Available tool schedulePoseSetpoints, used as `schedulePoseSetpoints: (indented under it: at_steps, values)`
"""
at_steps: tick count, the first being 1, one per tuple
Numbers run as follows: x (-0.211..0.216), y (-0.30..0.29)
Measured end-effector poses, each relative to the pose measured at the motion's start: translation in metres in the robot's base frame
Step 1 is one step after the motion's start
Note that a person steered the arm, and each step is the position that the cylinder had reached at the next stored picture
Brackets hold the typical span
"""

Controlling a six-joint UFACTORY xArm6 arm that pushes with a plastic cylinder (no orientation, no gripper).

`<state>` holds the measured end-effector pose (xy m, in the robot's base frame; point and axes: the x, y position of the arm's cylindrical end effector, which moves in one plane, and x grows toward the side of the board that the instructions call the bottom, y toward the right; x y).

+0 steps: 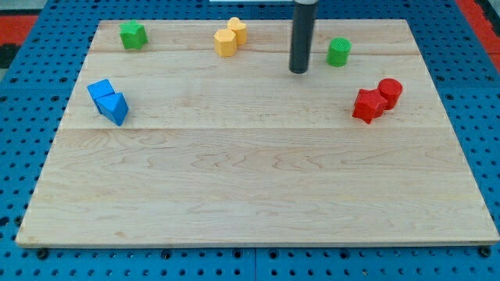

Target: Slide the green circle diagonal to the red star

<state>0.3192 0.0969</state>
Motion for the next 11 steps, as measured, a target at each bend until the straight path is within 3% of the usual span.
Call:
schedulePoseSetpoints:
  at_steps: [2,4,8,11]
  values:
    - [0.000,0.073]
    - [-0.027,0.097]
    - [-0.058,0.100]
    - [-0.041,0.031]
